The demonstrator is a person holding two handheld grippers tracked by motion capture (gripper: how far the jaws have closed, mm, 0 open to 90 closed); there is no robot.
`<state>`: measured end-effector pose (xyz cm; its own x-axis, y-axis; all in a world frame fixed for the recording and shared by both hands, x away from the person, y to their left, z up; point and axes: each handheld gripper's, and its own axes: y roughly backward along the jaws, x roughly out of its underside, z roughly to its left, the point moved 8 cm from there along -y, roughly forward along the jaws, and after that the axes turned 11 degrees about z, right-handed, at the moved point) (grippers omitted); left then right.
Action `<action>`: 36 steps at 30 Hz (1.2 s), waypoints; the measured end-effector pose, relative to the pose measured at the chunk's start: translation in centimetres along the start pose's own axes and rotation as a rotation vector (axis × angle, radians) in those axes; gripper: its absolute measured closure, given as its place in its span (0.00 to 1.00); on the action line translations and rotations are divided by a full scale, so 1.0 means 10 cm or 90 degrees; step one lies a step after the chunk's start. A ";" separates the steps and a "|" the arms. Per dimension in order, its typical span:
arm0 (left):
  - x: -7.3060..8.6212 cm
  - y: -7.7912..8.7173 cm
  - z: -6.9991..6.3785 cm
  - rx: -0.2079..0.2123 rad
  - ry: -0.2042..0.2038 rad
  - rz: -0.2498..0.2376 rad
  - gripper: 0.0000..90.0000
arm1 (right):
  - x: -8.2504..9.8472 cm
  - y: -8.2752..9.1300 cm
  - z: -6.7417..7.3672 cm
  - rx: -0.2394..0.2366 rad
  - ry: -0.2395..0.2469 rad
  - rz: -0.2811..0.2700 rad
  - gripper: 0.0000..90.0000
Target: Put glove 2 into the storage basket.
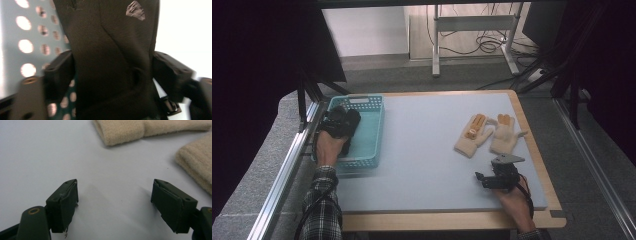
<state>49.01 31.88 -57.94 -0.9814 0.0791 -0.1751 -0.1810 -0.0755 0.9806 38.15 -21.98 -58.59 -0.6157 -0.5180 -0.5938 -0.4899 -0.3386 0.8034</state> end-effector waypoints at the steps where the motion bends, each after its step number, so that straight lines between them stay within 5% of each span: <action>1: 0.00 0.00 0.00 0.000 0.000 0.000 0.18 | 0.00 0.00 0.00 0.000 0.000 0.000 0.24; 6: 0.01 0.09 -0.02 0.010 0.002 -0.010 0.07 | 0.00 0.00 0.00 0.001 0.000 0.000 0.24; 11: 0.03 0.25 -0.06 0.067 0.006 -0.058 0.04 | 0.00 0.00 0.00 0.001 0.000 0.000 0.24; 17: 0.11 0.37 -0.23 0.137 -0.047 -0.112 0.04 | 0.00 0.00 0.00 0.001 0.000 0.000 0.24; 23: 0.19 0.38 -0.31 0.147 -0.073 -0.131 0.04 | 0.00 0.00 0.00 0.001 0.000 0.000 0.24; 27: 0.23 0.41 -0.37 0.126 -0.094 -0.142 0.05 | 0.00 0.00 0.00 0.001 0.001 0.000 0.24; 36: 0.26 0.48 -0.53 0.124 -0.123 -0.160 0.04 | 0.00 0.00 0.00 0.001 0.000 0.000 0.24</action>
<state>45.26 26.42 -54.16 -0.8744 0.2590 -0.4102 -0.3803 0.1592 0.9111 38.14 -21.98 -58.59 -0.6154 -0.5186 -0.5935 -0.4907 -0.3372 0.8034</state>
